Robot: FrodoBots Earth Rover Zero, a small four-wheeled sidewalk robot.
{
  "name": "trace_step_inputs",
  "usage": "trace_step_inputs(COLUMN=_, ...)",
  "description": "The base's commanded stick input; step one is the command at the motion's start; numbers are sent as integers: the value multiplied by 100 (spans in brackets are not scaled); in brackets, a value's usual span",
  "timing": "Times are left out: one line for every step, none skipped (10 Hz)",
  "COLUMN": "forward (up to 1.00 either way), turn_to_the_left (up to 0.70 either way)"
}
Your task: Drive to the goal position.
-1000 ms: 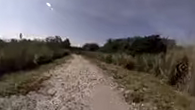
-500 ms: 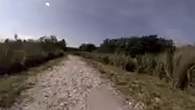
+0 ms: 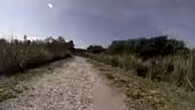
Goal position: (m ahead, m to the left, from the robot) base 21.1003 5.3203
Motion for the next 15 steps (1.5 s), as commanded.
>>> trace_step_inputs(forward=85, turn_to_the_left=0)
trace_step_inputs(forward=85, turn_to_the_left=0)
trace_step_inputs(forward=85, turn_to_the_left=0)
trace_step_inputs(forward=85, turn_to_the_left=0)
trace_step_inputs(forward=85, turn_to_the_left=0)
trace_step_inputs(forward=85, turn_to_the_left=0)
trace_step_inputs(forward=85, turn_to_the_left=0)
trace_step_inputs(forward=85, turn_to_the_left=0)
trace_step_inputs(forward=85, turn_to_the_left=0)
trace_step_inputs(forward=85, turn_to_the_left=0)
trace_step_inputs(forward=85, turn_to_the_left=0)
trace_step_inputs(forward=85, turn_to_the_left=0)
trace_step_inputs(forward=85, turn_to_the_left=0)
trace_step_inputs(forward=85, turn_to_the_left=0)
trace_step_inputs(forward=85, turn_to_the_left=0)
